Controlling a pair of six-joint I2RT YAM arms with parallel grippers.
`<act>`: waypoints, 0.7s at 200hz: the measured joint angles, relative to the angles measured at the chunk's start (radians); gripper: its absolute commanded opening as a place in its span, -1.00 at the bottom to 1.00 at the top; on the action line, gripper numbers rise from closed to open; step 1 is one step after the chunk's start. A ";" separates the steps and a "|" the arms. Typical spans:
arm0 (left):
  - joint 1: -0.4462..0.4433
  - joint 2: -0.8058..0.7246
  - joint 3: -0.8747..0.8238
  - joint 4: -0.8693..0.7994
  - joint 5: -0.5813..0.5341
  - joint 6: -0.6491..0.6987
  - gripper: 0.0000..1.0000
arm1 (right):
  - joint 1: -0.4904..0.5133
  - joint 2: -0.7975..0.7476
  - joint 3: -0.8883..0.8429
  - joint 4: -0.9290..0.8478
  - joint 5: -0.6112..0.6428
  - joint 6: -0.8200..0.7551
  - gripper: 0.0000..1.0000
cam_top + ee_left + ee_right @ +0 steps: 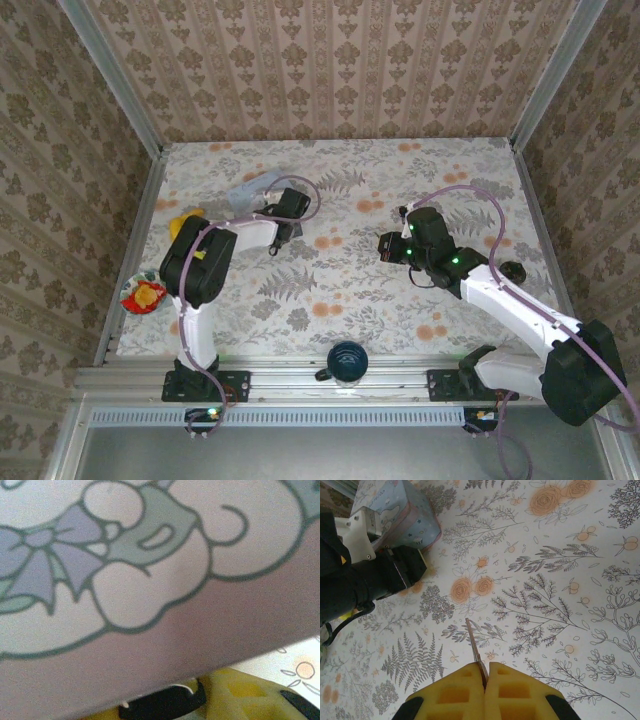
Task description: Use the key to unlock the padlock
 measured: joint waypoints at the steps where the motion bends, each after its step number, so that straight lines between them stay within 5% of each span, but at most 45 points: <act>1: 0.000 0.000 0.001 0.000 0.000 0.000 -0.41 | 0.000 0.000 0.000 0.000 0.000 0.000 -1.00; 68: -0.024 0.005 0.009 -0.008 -0.019 0.004 -0.86 | 0.000 0.000 0.000 0.000 0.000 -0.001 -1.00; 140: -0.135 -0.070 -0.094 0.004 -0.024 0.000 -0.88 | 0.000 -0.002 -0.039 -0.002 0.004 -0.001 -1.00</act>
